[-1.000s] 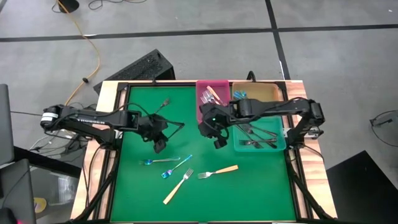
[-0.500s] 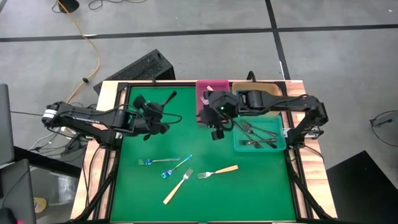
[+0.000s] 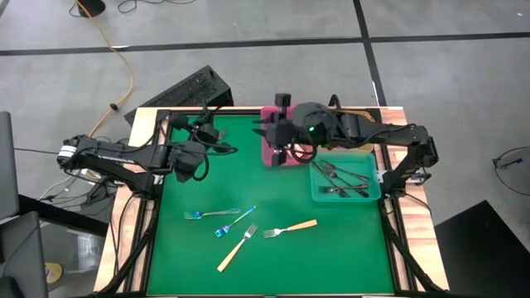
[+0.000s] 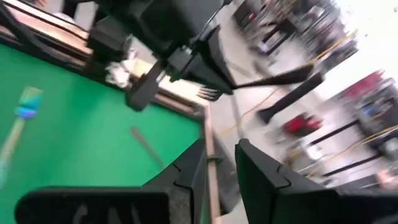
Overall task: Sort silverware by color (type)
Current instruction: Put the black fork into the blue bin
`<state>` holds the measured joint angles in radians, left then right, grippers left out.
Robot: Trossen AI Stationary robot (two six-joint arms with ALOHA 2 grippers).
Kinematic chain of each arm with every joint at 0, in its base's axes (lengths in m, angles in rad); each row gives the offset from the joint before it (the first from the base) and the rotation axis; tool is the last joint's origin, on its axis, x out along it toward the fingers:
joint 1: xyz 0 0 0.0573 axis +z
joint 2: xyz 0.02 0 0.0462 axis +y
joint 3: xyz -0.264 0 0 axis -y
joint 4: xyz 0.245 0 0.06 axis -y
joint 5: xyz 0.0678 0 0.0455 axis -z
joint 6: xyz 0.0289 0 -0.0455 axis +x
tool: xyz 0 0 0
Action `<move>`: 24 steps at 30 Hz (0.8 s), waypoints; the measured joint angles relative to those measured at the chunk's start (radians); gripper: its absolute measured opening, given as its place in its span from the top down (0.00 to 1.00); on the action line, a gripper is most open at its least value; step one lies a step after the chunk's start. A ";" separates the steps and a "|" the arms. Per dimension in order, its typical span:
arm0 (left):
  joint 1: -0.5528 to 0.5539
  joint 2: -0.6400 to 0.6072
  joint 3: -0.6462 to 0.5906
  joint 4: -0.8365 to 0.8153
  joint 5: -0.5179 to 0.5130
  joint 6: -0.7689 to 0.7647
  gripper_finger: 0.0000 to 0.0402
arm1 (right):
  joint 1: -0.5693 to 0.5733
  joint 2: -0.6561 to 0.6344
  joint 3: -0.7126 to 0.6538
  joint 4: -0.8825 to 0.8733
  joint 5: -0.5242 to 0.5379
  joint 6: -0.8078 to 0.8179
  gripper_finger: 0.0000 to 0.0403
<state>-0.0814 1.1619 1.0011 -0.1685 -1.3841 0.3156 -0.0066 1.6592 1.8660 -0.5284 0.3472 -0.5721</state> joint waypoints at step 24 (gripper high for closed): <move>0.003 0.015 0.000 0.953 0.739 0.783 1.00 | 0.061 -0.113 0.193 0.025 -0.084 -0.168 0.73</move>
<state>-0.0786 1.1774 1.0008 0.7849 -0.6452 1.0985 0.0545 1.5466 2.0585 -0.5038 0.2630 -0.7402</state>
